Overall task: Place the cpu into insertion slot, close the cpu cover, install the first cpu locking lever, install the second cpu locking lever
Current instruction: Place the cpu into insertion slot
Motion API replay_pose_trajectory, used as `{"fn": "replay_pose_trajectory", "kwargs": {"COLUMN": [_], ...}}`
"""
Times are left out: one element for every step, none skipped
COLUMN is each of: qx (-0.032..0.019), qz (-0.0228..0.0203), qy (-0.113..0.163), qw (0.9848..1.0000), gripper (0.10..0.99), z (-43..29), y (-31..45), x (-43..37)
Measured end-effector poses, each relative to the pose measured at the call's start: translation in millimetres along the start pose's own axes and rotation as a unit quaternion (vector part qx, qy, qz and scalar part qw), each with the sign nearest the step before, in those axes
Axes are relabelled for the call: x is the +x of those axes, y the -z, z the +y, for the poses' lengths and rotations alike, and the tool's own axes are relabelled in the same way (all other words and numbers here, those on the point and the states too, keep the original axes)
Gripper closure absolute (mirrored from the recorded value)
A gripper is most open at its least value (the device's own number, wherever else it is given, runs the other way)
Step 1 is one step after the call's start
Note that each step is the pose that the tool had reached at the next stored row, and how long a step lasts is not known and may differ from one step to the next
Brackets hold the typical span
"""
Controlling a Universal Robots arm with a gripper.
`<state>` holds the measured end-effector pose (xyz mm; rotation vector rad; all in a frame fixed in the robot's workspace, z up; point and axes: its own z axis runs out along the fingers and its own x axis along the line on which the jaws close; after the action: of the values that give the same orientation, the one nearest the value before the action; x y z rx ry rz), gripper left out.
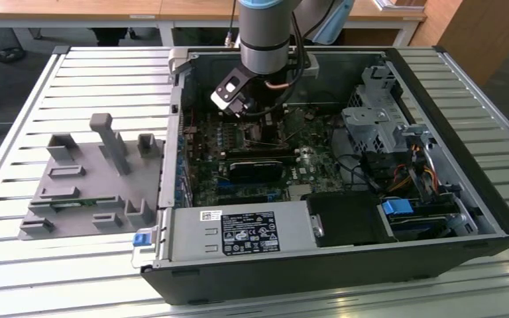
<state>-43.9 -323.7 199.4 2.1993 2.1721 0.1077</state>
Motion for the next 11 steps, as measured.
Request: {"fn": "replay_pose_trajectory", "kwargs": {"qx": [0.0000,0.0000,0.0000,0.0000,0.0001,0.0000,0.0000,0.0000,0.0001,0.0001,0.0001], "qz": [0.0000,0.0000,0.0000,0.0000,0.0000,0.0000,0.0000,-0.0001,-0.0001,-0.0001,-0.0002], "qy": [0.000,0.000,0.000,0.000,0.000,0.000,0.000,0.000,0.000,0.000,0.000], "qw": [1.0000,1.0000,1.0000,1.0000,1.0000,1.0000,1.0000,1.0000,1.0000,1.0000,1.0000], "gripper": [0.541,0.541,0.541,0.541,0.541,0.541,0.541,0.541,0.541,0.541,0.541], "z": [0.0,-0.1,-0.1,-0.2,-0.2,-0.3,-0.3,-0.4,-0.4,-0.4,-0.4], "y": [-0.4,-0.7,-1.0,-1.5,-1.9,-2.4,-2.9,-3.3,-3.7,-3.8,-4.0], "x": [0.1,0.1,0.1,0.1,0.1,0.1,0.3,0.5,0.7,0.8,0.9]}}
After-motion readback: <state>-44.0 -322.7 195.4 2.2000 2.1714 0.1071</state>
